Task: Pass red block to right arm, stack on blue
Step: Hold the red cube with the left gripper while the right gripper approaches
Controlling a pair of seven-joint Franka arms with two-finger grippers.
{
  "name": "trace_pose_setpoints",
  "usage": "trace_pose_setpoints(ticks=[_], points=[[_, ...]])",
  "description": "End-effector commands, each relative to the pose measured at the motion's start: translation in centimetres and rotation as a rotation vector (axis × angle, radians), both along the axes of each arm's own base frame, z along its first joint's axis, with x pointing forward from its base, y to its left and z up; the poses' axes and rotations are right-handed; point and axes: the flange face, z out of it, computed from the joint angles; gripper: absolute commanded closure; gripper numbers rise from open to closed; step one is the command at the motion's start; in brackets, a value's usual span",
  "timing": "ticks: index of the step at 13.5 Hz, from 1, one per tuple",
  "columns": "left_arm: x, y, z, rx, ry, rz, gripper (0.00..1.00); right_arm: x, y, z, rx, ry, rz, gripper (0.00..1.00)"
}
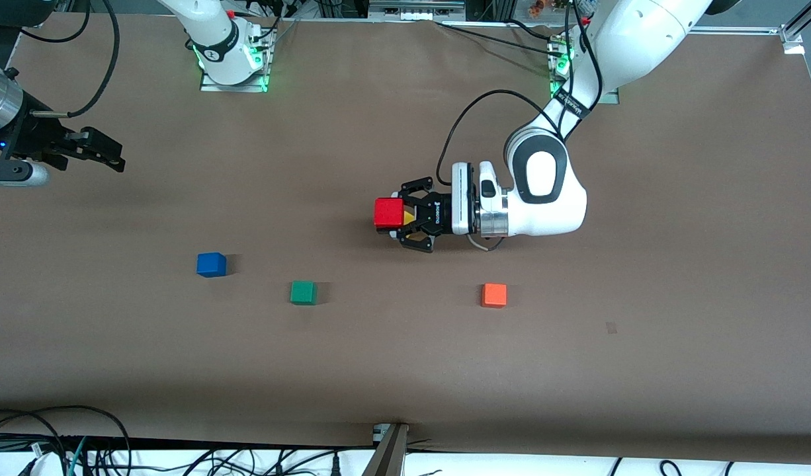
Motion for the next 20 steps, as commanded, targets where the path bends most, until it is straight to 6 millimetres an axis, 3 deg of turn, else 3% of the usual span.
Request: trace_pose_setpoints(ticks=[1,5,7,9,11,13,20], points=[[0.2,-0.3,0.7,-0.024,-0.026,0.017,1.00,1.0,0.4,-1.3,0.012,0.026,0.020,0.00],[0.3,-0.3,1.0,-0.025,-0.032,0.019,1.00,1.7,1.1,-1.9,0.016,0.067,0.052,0.00],[0.4,-0.3,1.0,-0.026,-0.032,0.019,1.00,1.5,1.2,-2.2,0.025,0.079,0.154,0.00],[0.4,-0.2,1.0,-0.025,-0.032,0.021,1.00,1.4,2.6,-2.3,0.094,0.090,0.189,0.00],[0.4,-0.3,1.0,-0.026,-0.032,0.019,1.00,2.6,3.8,-4.5,0.324,0.125,0.138,0.00],[0.4,-0.3,1.0,-0.026,-0.032,0.019,1.00,4.6,3.3,-8.0,0.546,0.176,0.052,0.00],[0.3,-0.3,0.9,-0.025,-0.029,0.019,1.00,9.5,7.7,-16.1,1.115,0.236,-0.121,0.00]])
